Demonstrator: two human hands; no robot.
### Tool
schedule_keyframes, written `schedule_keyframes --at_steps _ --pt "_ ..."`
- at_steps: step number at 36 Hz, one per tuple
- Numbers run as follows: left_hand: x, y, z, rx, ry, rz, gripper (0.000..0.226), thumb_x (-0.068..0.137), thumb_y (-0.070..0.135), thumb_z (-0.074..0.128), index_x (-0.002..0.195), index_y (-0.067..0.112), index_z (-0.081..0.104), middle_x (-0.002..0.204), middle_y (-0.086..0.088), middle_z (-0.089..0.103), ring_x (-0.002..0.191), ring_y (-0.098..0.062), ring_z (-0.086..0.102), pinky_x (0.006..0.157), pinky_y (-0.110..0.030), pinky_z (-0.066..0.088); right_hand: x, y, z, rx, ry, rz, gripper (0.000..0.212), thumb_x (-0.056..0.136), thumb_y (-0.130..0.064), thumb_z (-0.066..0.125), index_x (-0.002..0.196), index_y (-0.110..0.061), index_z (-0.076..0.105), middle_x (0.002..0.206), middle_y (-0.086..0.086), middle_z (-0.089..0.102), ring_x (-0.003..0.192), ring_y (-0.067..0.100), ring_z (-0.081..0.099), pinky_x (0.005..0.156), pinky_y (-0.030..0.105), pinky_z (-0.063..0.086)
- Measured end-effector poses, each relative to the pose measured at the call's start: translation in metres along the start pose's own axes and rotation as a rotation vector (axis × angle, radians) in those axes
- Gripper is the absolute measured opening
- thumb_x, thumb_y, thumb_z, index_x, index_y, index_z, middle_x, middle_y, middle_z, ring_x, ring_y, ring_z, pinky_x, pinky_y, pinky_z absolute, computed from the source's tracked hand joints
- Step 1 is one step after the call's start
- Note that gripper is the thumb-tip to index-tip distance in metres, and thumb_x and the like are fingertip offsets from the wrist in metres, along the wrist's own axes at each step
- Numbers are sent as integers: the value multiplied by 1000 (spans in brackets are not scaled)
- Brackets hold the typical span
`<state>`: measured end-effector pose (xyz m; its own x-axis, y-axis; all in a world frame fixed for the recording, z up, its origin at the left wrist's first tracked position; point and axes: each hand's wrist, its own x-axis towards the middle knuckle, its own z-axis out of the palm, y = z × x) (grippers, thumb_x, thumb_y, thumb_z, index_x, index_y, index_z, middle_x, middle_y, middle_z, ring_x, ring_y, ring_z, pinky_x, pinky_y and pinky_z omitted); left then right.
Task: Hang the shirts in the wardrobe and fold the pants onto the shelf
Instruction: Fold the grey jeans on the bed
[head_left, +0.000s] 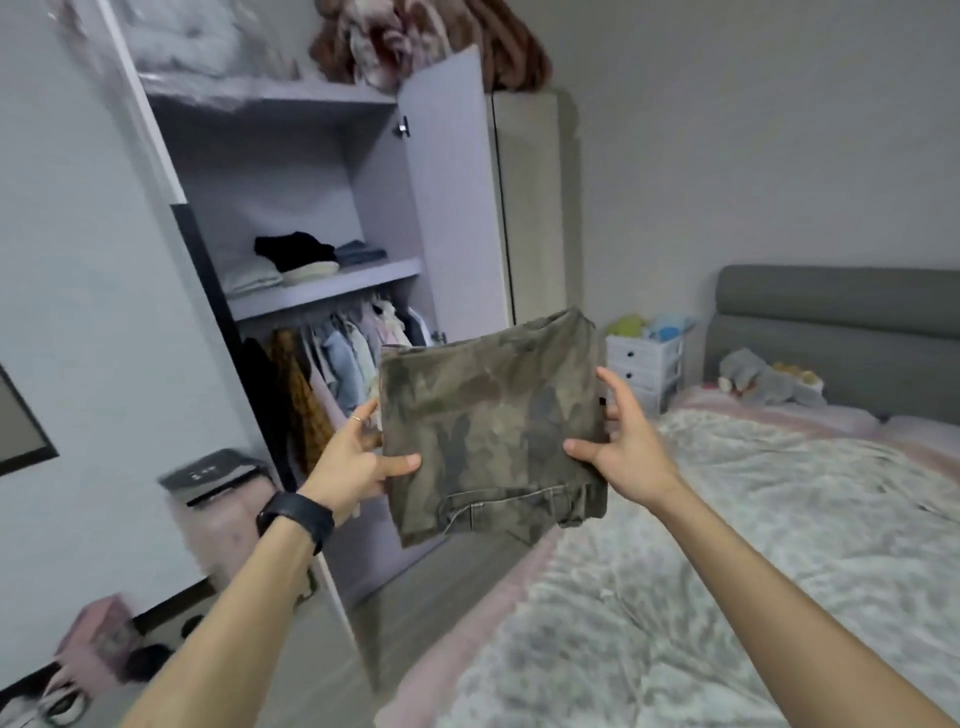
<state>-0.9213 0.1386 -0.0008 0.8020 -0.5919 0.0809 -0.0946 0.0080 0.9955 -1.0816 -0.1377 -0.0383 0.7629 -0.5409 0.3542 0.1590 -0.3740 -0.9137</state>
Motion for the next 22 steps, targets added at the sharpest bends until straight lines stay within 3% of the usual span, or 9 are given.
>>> schedule_keyframes --at_steps 5,11,16,22 --pt "-3 31 -62 17 51 48 91 79 -10 76 150 33 37 114 -3 74 101 -23 73 82 -57 59 17 -47 51 -66 18 -80 93 77 -25 84 132 -74 28 116 -10 56 108 19 65 93 49 58" --pt "0 47 -129 14 78 53 97 75 -8 81 150 36 37 130 -8 64 108 -25 69 74 -49 62 24 -76 113 -123 69 -120 94 79 -22 84 127 -78 26 114 -8 54 97 18 68 87 45 60" --pt "4 57 -181 0 69 63 94 77 -10 78 150 35 37 121 -3 70 100 -18 71 60 -35 61 34 -100 165 -190 63 -152 92 79 -23 84 139 -63 26 122 3 57 113 23 63 94 48 55" --pt "27 63 -228 -14 68 84 94 78 -13 75 151 30 35 118 -4 69 103 -21 69 65 -40 62 56 -113 211 -199 69 -146 93 80 -20 83 145 -55 26 119 1 61 106 19 66 95 48 55"
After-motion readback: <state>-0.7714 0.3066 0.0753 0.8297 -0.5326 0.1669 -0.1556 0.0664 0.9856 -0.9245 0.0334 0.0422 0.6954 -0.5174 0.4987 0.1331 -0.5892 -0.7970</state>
